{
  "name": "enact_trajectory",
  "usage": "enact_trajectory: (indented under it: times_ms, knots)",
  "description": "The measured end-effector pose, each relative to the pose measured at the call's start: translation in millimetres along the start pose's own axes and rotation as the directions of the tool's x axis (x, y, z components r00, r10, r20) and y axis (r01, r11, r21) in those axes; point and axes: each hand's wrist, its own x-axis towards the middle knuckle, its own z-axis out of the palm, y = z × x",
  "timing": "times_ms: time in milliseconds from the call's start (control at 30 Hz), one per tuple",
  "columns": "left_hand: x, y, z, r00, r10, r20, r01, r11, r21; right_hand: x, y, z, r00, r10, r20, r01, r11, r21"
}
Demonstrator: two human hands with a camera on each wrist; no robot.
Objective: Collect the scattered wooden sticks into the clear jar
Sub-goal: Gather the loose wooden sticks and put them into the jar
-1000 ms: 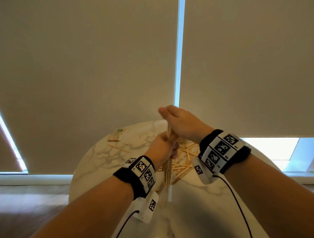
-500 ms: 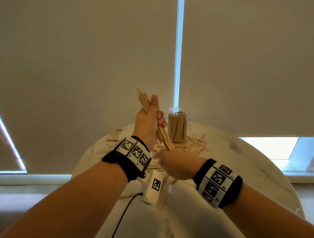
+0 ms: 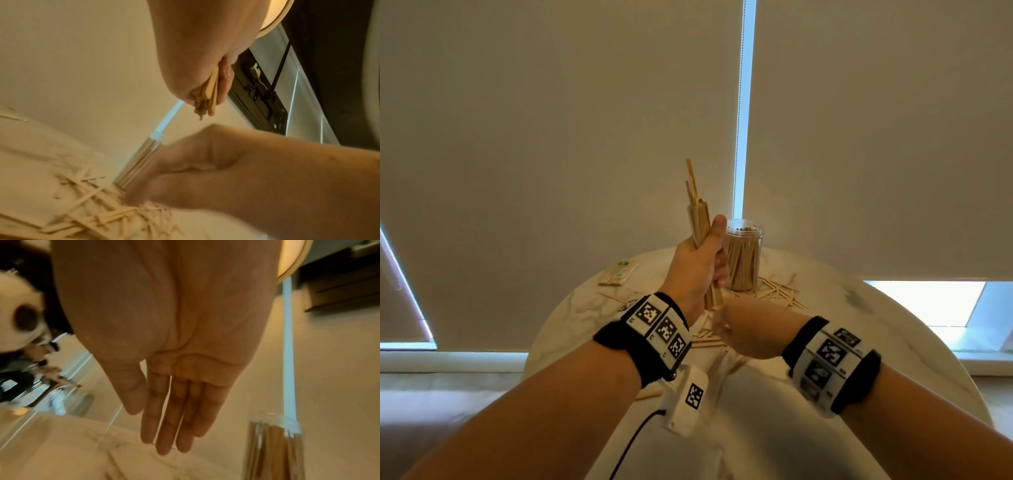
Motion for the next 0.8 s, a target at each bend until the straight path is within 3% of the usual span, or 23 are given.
enact_trajectory:
  times_ms: [33, 100, 133, 167, 200, 233, 267, 300, 333, 367, 400, 467, 600, 733, 800]
  knots:
    - [-1, -2, -7, 1.0, -0.029, 0.009, 0.029, 0.999, 0.031, -2, 9, -6, 0.998, 0.054, -0.02, -0.053, 0.997, 0.056]
    - [-5, -13, -19, 0.997, -0.075, 0.031, 0.069, 0.984, 0.163, -4, 26, -26, 0.962, 0.183, -0.204, -0.128, 0.958, 0.257]
    - [-8, -21, -24, 0.994, -0.094, 0.049, 0.079, 0.965, 0.252, -6, 31, -40, 0.898, 0.259, -0.354, -0.107, 0.912, 0.396]
    - [-11, -28, -26, 0.991, -0.117, 0.068, 0.088, 0.937, 0.338, -9, 33, -54, 0.797, 0.348, -0.494, -0.04, 0.846, 0.531]
    - [-13, -34, -28, 0.986, -0.141, 0.085, 0.094, 0.906, 0.412, -12, 33, -69, 0.684, 0.43, -0.589, 0.072, 0.764, 0.641]
    - [-15, -39, -27, 0.983, -0.158, 0.093, 0.097, 0.878, 0.468, -14, 32, -82, 0.606, 0.477, -0.637, 0.172, 0.702, 0.691]
    - [-16, -41, -25, 0.983, -0.16, 0.093, 0.091, 0.855, 0.51, -15, 30, -90, 0.595, 0.478, -0.646, 0.223, 0.674, 0.704]
    - [-16, -42, -23, 0.984, -0.15, 0.092, 0.077, 0.836, 0.544, -15, 26, -95, 0.651, 0.425, -0.628, 0.217, 0.689, 0.691]
    - [-14, -41, -21, 0.985, -0.138, 0.099, 0.057, 0.818, 0.573, -13, 20, -92, 0.752, 0.323, -0.574, 0.148, 0.767, 0.625]
    - [-11, -40, -18, 0.985, -0.135, 0.11, 0.042, 0.796, 0.603, -9, 14, -84, 0.852, 0.204, -0.483, 0.05, 0.885, 0.463]
    - [-7, -39, -17, 0.982, -0.143, 0.123, 0.03, 0.763, 0.646, -3, 10, -73, 0.905, 0.125, -0.407, -0.019, 0.967, 0.254]
    - [-2, -37, -16, 0.973, -0.178, 0.143, 0.016, 0.678, 0.735, 5, 8, -57, 0.927, 0.102, -0.361, -0.104, 0.994, 0.014]
    - [-4, -34, -18, 0.961, -0.196, 0.193, -0.001, 0.698, 0.716, 10, 19, -47, 0.924, 0.082, -0.374, -0.082, 0.996, 0.017]
    - [-2, -23, -24, 0.926, -0.307, 0.218, 0.086, 0.736, 0.672, 6, 24, -40, 0.931, 0.033, -0.365, -0.024, 0.999, 0.028]
    - [2, -17, -31, 0.913, -0.345, 0.218, 0.098, 0.703, 0.704, 2, 29, -39, 0.926, 0.032, -0.376, -0.023, 0.999, 0.028]
